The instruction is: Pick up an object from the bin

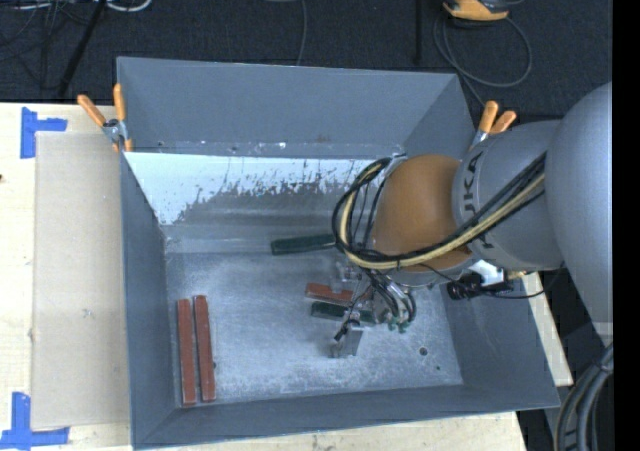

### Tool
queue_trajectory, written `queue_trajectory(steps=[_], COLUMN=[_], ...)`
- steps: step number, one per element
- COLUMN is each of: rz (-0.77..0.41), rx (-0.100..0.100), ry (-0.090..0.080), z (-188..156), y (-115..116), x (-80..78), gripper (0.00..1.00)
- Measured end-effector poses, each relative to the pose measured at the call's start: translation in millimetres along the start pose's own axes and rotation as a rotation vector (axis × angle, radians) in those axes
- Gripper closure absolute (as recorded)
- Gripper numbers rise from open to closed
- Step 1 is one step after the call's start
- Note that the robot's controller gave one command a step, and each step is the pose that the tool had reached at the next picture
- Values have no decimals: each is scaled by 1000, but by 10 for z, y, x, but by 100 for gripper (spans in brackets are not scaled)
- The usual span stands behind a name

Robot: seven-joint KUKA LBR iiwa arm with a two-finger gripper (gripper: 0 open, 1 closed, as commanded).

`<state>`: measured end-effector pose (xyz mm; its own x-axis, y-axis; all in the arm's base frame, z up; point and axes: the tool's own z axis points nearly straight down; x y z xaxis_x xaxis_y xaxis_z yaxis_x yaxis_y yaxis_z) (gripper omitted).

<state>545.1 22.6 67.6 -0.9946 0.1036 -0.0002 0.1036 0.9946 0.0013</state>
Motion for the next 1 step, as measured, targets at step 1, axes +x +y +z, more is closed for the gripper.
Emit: queue_trajectory(steps=[1], rz=[0], rx=[-1], ry=[-1], z=[-25], y=[5], x=[-14], gripper=[100])
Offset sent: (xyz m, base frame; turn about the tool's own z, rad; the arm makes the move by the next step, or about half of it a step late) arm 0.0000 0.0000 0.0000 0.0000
